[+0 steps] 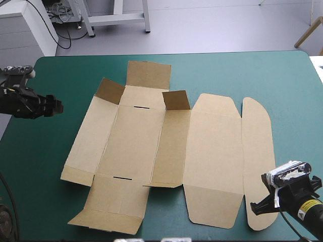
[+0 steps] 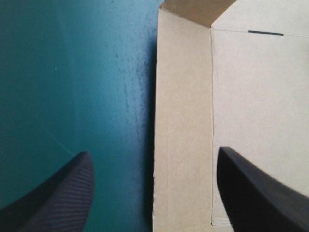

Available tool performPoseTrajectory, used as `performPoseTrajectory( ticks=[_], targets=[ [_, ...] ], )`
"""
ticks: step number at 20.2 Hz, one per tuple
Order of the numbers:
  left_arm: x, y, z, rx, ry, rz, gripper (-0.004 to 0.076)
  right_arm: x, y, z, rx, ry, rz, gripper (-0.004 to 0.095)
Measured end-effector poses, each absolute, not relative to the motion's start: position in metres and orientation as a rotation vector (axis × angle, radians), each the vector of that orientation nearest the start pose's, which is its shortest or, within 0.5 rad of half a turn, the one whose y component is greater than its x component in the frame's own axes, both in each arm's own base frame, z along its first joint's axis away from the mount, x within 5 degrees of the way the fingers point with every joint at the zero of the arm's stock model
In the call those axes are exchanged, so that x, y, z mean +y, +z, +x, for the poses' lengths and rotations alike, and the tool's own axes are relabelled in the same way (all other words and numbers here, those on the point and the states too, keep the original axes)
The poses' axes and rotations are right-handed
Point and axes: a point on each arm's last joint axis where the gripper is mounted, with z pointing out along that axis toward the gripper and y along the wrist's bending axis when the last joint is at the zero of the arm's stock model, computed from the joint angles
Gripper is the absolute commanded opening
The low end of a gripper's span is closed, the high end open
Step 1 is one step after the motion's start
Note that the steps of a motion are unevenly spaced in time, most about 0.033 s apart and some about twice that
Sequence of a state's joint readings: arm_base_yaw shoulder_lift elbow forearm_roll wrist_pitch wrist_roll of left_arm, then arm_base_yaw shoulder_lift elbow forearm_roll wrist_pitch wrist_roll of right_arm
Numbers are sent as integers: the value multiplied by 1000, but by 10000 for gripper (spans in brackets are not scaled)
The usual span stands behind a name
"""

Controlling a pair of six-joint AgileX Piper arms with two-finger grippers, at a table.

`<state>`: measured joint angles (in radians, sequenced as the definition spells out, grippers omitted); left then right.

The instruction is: Fold the box

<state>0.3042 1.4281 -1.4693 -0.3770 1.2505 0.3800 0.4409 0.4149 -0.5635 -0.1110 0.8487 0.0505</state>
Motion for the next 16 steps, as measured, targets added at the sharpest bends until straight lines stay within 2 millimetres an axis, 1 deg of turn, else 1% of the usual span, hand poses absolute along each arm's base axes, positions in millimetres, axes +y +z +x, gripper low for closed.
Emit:
performPoseTrajectory(
  ticks=[1,2,3,4,5,7,12,14,16],
  targets=[
    [60,379,279,2598,-295,22,511,23,300,67,2134,147,-455,-19],
    [74,359,279,2641,-327,-20,511,23,300,67,2134,147,-455,-19],
    [83,337,279,2684,-375,-34,511,23,300,67,2133,144,-456,-19],
    [85,330,279,2693,-400,-25,511,23,300,67,2133,142,-457,-19],
    [85,316,282,2704,-463,4,511,23,300,67,2132,137,-458,-19],
    [82,296,290,2706,-578,39,511,22,300,67,2131,134,-458,-19],
    [77,262,308,2767,-679,71,511,22,300,67,2131,130,-459,-19],
    [70,252,314,2790,-703,101,511,22,300,67,2131,130,-459,-19],
    [64,247,318,2806,-715,128,511,22,300,67,2131,129,-459,-19]
  ],
)
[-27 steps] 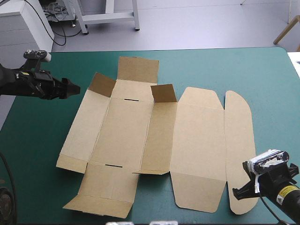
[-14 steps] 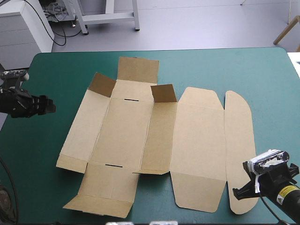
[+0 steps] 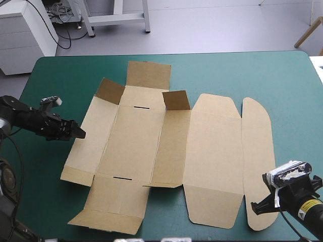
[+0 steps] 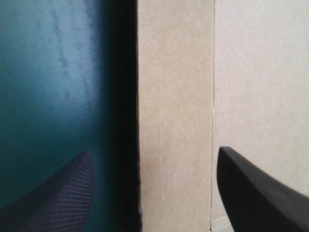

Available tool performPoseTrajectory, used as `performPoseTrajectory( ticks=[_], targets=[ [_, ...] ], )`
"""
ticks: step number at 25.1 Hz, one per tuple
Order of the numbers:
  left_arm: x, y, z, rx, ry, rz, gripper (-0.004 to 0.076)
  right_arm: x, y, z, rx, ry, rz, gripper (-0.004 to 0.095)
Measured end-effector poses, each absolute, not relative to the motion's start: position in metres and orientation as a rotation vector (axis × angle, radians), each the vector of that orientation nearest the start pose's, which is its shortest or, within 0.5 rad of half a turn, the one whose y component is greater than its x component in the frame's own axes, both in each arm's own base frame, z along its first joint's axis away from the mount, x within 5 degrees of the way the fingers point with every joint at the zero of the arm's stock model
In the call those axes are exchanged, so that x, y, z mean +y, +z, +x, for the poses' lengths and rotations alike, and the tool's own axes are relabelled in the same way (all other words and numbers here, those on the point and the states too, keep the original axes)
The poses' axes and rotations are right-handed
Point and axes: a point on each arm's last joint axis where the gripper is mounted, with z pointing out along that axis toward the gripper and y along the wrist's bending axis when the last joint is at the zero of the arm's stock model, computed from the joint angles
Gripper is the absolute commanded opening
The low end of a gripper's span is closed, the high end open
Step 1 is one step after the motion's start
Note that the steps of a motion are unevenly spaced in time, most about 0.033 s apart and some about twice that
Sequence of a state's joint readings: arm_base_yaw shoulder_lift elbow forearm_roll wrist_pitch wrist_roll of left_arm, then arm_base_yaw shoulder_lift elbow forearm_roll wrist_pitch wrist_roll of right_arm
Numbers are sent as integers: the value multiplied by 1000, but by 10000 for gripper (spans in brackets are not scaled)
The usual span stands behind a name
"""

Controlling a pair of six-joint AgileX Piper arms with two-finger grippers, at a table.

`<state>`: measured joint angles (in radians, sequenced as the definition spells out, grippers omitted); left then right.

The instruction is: Fold the box

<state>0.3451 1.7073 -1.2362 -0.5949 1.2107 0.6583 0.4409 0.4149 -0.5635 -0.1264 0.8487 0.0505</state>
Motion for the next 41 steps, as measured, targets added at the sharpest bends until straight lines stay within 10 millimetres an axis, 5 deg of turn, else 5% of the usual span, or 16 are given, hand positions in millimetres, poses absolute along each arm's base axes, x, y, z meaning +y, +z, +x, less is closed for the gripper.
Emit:
performPoseTrajectory(
  ticks=[17,21,23,25,27,34,41],
  targets=[
    [-7,221,332,2881,-779,475,511,22,300,67,2130,125,-460,-19],
    [-10,222,333,2887,-782,458,494,22,300,67,2130,125,-460,-19],
    [-10,222,333,2898,-786,423,411,22,300,67,2130,125,-460,-19],
    [-10,222,333,2909,-789,386,143,22,300,67,2130,125,-460,-19],
    [-9,221,333,2939,-783,302,-7,22,300,67,2130,125,-460,-19],
    [-7,222,333,2969,-742,277,-10,22,300,67,2130,125,-460,-19],
    [-33,254,352,2908,-431,599,-10,22,300,67,2130,125,-460,-19]
  ],
)
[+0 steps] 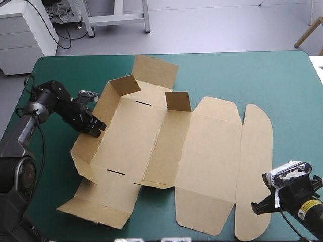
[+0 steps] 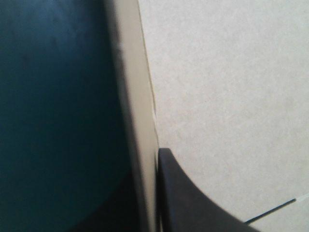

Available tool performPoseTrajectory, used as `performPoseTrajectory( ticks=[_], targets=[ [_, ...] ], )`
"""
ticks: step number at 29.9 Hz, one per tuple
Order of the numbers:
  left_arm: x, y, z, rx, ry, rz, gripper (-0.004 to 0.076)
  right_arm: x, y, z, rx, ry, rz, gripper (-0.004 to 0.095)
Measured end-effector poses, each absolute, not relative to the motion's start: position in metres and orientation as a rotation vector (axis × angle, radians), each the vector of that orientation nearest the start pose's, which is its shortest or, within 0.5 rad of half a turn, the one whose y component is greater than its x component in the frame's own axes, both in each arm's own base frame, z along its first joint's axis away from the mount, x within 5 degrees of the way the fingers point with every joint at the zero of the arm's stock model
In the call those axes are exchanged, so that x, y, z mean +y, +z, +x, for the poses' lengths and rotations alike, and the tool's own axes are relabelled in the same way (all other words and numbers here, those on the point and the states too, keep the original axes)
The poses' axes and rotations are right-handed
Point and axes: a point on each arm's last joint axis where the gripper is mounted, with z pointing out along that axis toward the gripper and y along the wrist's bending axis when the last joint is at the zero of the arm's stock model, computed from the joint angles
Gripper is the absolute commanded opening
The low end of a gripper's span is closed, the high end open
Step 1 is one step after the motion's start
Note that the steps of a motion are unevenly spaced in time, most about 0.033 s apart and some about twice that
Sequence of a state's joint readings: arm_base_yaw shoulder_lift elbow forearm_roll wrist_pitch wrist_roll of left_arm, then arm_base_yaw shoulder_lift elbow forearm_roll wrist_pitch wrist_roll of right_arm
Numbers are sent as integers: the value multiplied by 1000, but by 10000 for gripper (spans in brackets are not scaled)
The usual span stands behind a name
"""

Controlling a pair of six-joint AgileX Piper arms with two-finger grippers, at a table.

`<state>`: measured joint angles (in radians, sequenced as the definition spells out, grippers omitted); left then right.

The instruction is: Fold the box

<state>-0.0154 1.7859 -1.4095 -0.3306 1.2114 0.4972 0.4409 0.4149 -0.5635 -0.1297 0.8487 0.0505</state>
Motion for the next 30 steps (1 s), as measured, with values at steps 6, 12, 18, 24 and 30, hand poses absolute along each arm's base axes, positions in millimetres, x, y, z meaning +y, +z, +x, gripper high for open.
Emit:
performPoseTrajectory(
  ticks=[6,12,18,24,30],
  targets=[
    [-93,296,361,2708,0,1040,-10,21,299,66,2144,120,-463,-19],
    [-149,325,352,2410,441,1369,-10,21,298,66,2155,116,-467,-19],
    [-200,336,340,2068,633,1530,-10,21,298,66,2150,106,-488,-19],
    [-236,348,326,1826,770,1547,-10,21,298,66,2148,103,-493,-19],
    [-248,347,317,1789,782,1545,-10,21,298,66,2148,102,-495,-19]
  ],
)
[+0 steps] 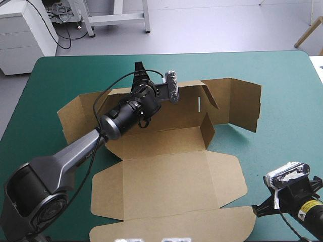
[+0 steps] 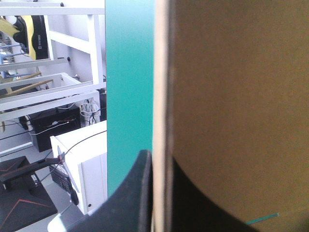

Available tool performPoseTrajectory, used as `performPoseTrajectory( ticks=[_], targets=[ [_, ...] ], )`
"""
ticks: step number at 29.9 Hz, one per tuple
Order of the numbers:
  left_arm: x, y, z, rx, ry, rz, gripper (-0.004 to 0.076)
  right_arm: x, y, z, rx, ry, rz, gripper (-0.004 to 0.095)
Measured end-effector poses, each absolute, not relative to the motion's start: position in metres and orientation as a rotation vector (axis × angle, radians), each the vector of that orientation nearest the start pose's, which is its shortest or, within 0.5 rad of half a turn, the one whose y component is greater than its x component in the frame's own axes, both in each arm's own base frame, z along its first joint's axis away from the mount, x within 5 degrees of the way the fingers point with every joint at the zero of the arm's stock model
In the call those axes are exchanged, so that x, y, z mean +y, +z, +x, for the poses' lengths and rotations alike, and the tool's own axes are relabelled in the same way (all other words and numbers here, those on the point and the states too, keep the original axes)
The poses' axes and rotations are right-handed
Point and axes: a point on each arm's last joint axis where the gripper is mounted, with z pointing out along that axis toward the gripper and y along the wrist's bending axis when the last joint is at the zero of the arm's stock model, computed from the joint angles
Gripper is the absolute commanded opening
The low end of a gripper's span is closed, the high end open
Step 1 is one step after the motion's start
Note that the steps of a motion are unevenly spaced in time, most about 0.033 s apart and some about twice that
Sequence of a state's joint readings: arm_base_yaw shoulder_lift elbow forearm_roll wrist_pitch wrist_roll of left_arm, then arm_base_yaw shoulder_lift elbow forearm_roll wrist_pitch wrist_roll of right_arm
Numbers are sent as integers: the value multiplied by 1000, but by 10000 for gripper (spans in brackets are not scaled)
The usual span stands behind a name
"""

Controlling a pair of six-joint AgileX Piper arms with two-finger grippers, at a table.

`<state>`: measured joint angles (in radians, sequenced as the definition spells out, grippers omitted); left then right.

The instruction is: Fold the box

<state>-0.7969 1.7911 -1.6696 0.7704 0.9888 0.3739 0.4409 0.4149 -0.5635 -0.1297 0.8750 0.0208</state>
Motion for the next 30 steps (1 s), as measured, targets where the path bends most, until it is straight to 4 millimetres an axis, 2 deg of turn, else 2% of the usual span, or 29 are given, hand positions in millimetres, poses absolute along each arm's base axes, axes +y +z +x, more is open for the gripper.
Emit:
performPoseTrajectory(
  ticks=[6,19,30],
  targets=[
    [-255,335,303,1724,858,1585,-10,21,298,66,2148,102,-495,-19],
    [-254,329,247,1573,887,1571,-10,21,298,66,2150,106,-487,-19],
    [-252,303,222,1438,976,1528,-10,21,298,66,2157,123,-460,-19]
  ],
)
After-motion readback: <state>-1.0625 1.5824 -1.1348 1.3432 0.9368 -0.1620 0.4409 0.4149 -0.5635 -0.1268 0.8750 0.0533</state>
